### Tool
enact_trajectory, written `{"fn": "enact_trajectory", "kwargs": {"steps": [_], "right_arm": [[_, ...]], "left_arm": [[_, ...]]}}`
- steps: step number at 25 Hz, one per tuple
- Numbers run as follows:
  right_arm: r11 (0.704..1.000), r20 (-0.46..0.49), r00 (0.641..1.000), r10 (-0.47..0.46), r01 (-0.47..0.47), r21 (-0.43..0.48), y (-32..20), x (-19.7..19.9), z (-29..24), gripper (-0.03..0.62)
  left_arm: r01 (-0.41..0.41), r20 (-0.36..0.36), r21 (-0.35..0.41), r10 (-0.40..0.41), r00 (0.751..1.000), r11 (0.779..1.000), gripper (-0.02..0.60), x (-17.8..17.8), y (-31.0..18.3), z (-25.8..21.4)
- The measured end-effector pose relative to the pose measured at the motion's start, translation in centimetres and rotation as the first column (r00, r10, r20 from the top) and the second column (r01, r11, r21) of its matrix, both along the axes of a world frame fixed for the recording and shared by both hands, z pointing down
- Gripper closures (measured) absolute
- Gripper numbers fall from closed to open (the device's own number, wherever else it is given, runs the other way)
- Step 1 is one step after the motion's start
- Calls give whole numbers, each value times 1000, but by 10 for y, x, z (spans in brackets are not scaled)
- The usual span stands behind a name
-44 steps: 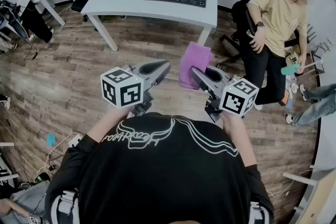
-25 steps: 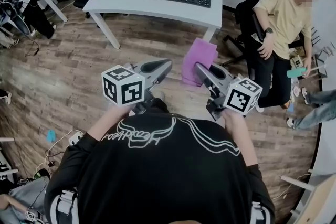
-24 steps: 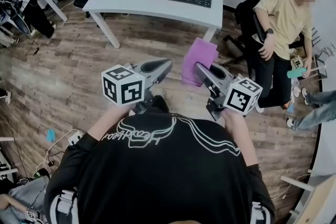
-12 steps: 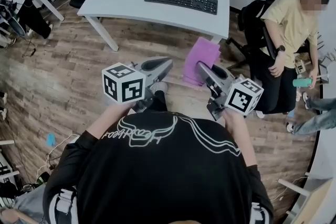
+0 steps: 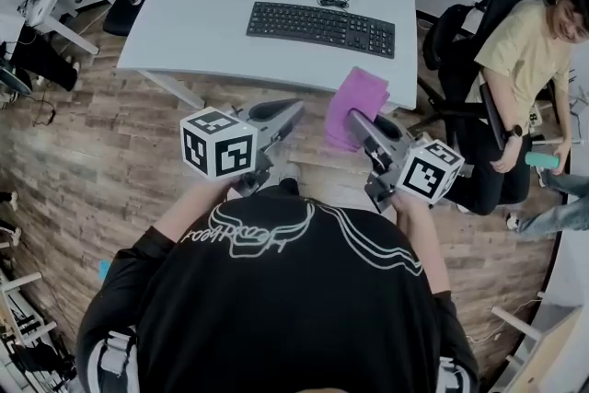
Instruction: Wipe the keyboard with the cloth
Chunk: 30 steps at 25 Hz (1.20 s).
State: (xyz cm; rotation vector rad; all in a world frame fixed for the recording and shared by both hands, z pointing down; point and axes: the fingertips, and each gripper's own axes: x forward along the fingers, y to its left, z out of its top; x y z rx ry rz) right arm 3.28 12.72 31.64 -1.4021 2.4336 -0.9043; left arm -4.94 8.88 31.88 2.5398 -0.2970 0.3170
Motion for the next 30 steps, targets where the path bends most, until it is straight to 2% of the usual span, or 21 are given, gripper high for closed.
{"fn": "enact_trajectory", "kwargs": {"steps": [5,11,19,30], "right_arm": [[999,-2,999,37,-37,-31,-72,15,6,540],[997,-18,999,49,-50,-64,-110,26,20,540],[995,-5,1000,21,-21,-98,-144,55,39,540],[985,0,996,-85,84,-149,-200,95,70,539]], "left_arm": [[-11,8,-28,12,1000,1000,577,11,-78,11],[-17,9,-47,18,1000,999,577,22,-124,25],[8,34,-83,-5,999,996,577,48,-156,43],[94,89,-127,-83,992,987,577,83,-193,68]]}}
